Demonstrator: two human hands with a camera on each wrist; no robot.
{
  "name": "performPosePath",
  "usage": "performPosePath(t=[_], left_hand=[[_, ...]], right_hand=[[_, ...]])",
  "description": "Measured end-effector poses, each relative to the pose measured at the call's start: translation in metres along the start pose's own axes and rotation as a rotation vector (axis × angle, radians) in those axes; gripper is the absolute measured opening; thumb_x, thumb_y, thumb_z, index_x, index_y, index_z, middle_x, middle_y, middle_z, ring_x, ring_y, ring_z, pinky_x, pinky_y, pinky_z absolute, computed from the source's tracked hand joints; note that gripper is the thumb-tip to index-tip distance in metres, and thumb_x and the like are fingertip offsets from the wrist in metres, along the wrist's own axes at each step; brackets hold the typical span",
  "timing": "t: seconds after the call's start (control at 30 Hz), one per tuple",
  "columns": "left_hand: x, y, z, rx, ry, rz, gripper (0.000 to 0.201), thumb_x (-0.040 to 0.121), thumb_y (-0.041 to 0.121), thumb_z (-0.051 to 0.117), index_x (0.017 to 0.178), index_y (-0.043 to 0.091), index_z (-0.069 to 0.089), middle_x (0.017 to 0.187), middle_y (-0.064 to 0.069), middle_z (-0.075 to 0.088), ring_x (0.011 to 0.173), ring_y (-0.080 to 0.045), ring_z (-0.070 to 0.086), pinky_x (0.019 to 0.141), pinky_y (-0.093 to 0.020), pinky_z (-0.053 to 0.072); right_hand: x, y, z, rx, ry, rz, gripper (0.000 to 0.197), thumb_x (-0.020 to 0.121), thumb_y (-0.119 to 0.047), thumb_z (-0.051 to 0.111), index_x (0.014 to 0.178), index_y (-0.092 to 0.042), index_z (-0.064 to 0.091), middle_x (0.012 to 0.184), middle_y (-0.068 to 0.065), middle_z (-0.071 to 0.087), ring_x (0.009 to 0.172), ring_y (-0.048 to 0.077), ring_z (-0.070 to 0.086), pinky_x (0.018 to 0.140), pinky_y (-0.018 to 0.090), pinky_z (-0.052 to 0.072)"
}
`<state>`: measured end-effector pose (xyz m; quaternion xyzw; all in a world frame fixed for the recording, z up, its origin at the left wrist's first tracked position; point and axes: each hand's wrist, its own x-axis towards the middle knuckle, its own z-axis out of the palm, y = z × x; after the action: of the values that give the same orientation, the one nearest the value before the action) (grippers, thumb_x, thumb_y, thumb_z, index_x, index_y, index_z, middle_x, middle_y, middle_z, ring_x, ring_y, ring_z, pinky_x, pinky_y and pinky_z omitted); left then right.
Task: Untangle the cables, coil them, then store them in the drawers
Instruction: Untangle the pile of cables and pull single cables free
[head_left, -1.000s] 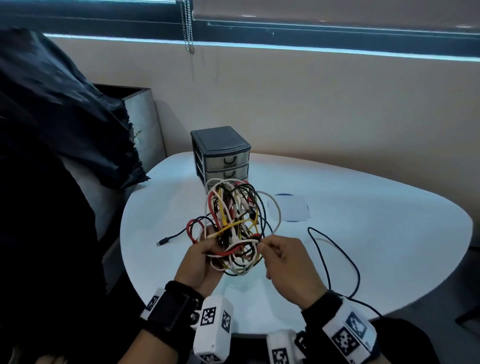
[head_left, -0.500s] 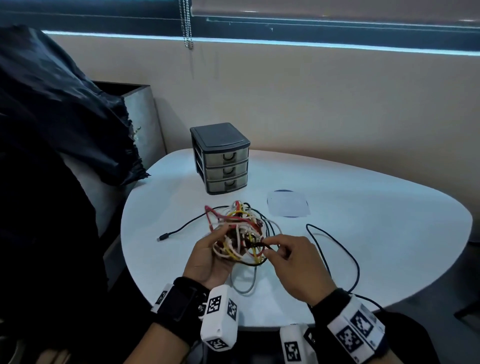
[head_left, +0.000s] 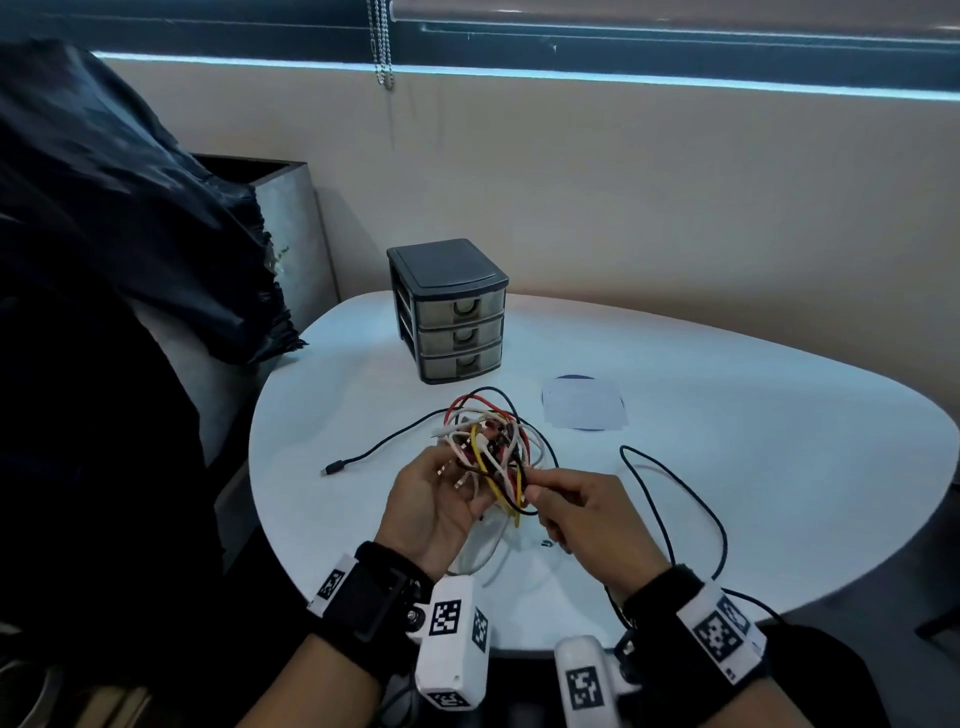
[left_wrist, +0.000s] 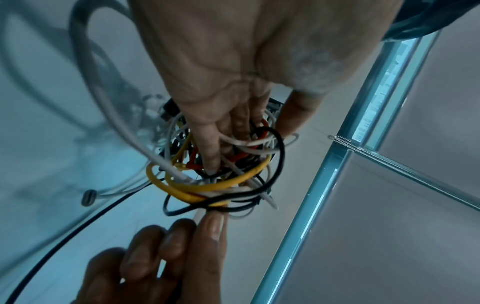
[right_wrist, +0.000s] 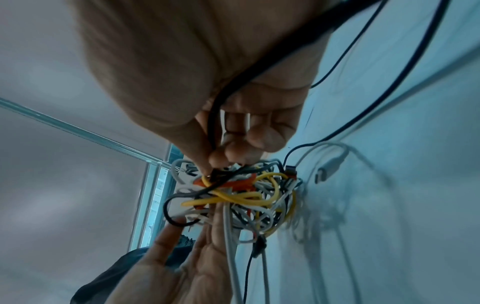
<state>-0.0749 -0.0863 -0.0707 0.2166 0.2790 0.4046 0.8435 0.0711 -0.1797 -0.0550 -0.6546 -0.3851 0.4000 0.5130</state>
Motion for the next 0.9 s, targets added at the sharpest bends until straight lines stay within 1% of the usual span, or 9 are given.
performPosePath(t=[0.07,0.2,0.33,0.5,0.63,0.7,0.77,0.83,0.9], left_hand=[[0.000,0.000,0.001,0.081,-0.003,0.034,0.050,0.084,0.011,0.062,0.131,-0.007,0.056,0.114,-0.019,0.066,0.088,-0.024,0.067,0.073,-0.035,0.061],[0.003,-0.003,-0.003,0.171,-0.014,0.107,0.049,0.078,0.005,0.070,0.125,-0.001,0.061,0.116,-0.023,0.068,0.098,-0.029,0.067,0.091,-0.040,0.055],[0.005,-0.004,-0.006,0.190,-0.039,0.149,0.042,0.077,-0.002,0.067,0.119,0.000,0.061,0.099,-0.016,0.072,0.084,-0.024,0.072,0.080,-0.034,0.059],[0.003,-0.006,-0.005,0.208,-0.036,0.145,0.039,0.072,-0.004,0.074,0.108,-0.002,0.062,0.095,-0.018,0.068,0.078,-0.026,0.070,0.070,-0.031,0.058],[0.001,-0.002,-0.011,0.016,-0.001,0.079,0.037,0.066,0.014,0.063,0.100,-0.001,0.064,0.090,-0.018,0.063,0.086,-0.032,0.059,0.077,-0.039,0.049],[-0.001,0.000,-0.013,-0.082,0.019,0.072,0.036,0.074,0.030,0.058,0.101,0.006,0.067,0.095,-0.018,0.065,0.094,-0.034,0.059,0.087,-0.042,0.047],[-0.003,0.002,-0.013,-0.100,0.023,0.065,0.041,0.085,0.041,0.055,0.101,0.008,0.072,0.095,-0.016,0.070,0.088,-0.035,0.064,0.089,-0.043,0.051],[-0.004,0.002,-0.011,-0.020,0.024,0.057,0.036,0.080,0.040,0.066,0.091,0.007,0.075,0.081,-0.015,0.070,0.073,-0.031,0.062,0.078,-0.039,0.052],[-0.005,0.002,-0.011,0.043,0.025,0.045,0.039,0.070,0.029,0.075,0.098,0.002,0.071,0.084,-0.018,0.069,0.080,-0.035,0.061,0.080,-0.041,0.051]], right_hand=[[-0.001,0.003,-0.002,-0.024,0.034,0.008,0.010,0.090,-0.006,0.067,0.089,-0.012,0.075,0.053,-0.004,0.060,0.046,0.006,0.050,0.046,0.015,0.038],[0.000,0.008,-0.004,-0.081,0.084,-0.011,0.013,0.089,-0.010,0.069,0.077,-0.012,0.074,0.054,0.000,0.061,0.049,0.009,0.052,0.052,0.022,0.044],[-0.001,0.008,-0.004,-0.041,0.086,-0.044,0.015,0.090,-0.010,0.068,0.077,-0.012,0.073,0.053,-0.003,0.058,0.049,0.008,0.049,0.051,0.017,0.040],[-0.004,0.008,-0.001,-0.029,0.060,-0.123,0.014,0.090,-0.006,0.068,0.078,-0.012,0.074,0.053,-0.007,0.060,0.051,0.004,0.052,0.054,0.016,0.042],[-0.005,0.009,0.000,-0.086,0.024,-0.170,0.016,0.088,-0.005,0.070,0.077,-0.016,0.075,0.054,-0.010,0.062,0.051,0.002,0.053,0.056,0.012,0.042],[-0.006,0.011,0.002,-0.107,-0.007,-0.163,0.017,0.088,-0.006,0.071,0.077,-0.019,0.076,0.056,-0.010,0.065,0.052,0.001,0.054,0.057,0.012,0.043],[-0.010,0.012,0.003,-0.153,-0.069,-0.146,0.016,0.086,-0.012,0.074,0.076,-0.025,0.077,0.063,-0.005,0.068,0.057,0.004,0.055,0.060,0.019,0.046],[-0.014,0.008,0.000,-0.192,-0.136,-0.127,0.011,0.083,-0.019,0.078,0.075,-0.028,0.077,0.068,-0.002,0.070,0.061,0.008,0.054,0.064,0.025,0.047],[-0.012,-0.001,-0.010,-0.194,-0.100,-0.132,0.007,0.081,-0.026,0.079,0.074,-0.027,0.076,0.067,-0.003,0.069,0.061,0.011,0.053,0.064,0.027,0.046]])
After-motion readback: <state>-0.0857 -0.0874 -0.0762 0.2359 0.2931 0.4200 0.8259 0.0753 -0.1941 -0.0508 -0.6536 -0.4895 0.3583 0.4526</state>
